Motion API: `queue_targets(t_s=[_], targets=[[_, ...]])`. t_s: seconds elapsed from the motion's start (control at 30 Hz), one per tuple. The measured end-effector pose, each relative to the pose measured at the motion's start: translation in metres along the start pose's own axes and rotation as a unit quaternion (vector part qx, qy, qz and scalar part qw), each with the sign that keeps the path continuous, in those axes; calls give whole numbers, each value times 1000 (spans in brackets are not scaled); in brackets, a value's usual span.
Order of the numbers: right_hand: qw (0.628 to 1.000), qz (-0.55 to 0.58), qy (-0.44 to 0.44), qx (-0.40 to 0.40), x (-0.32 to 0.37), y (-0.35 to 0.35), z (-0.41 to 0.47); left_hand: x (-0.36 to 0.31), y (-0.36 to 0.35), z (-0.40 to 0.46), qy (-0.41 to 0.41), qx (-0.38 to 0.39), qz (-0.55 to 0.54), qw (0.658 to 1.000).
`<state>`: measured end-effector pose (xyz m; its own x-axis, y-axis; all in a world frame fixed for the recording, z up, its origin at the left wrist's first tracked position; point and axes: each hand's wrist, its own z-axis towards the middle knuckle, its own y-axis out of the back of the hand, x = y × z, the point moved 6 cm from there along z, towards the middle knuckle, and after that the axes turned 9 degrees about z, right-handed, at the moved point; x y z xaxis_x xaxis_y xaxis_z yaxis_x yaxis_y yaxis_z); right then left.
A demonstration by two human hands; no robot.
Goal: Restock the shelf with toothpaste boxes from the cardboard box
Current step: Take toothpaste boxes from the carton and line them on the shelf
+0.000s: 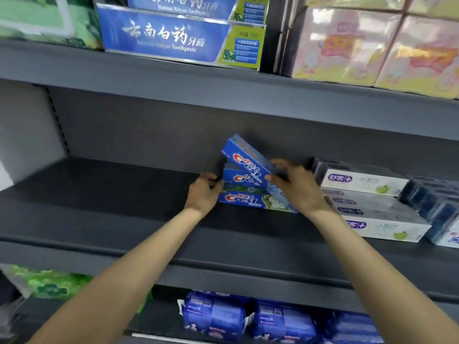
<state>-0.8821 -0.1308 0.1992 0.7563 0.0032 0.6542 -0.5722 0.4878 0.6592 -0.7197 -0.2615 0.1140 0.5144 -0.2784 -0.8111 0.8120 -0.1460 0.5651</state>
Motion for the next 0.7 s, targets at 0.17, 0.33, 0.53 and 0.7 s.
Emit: queue_targets(t_s=[0.17, 0.33, 0.53, 0.7], targets=[[977, -186, 21, 103, 3, -15, 19, -4, 7, -13, 76, 102, -207, 970], [950, -285, 36, 127, -2, -27, 27, -14, 17, -15, 37, 118, -181, 976], [960, -263, 12, 92, -14, -36, 21, -17, 16, -5, -36, 124, -91, 987], [961, -270, -7, 64, -7, -42, 17, -23, 17, -8, -89, 143, -2, 986]])
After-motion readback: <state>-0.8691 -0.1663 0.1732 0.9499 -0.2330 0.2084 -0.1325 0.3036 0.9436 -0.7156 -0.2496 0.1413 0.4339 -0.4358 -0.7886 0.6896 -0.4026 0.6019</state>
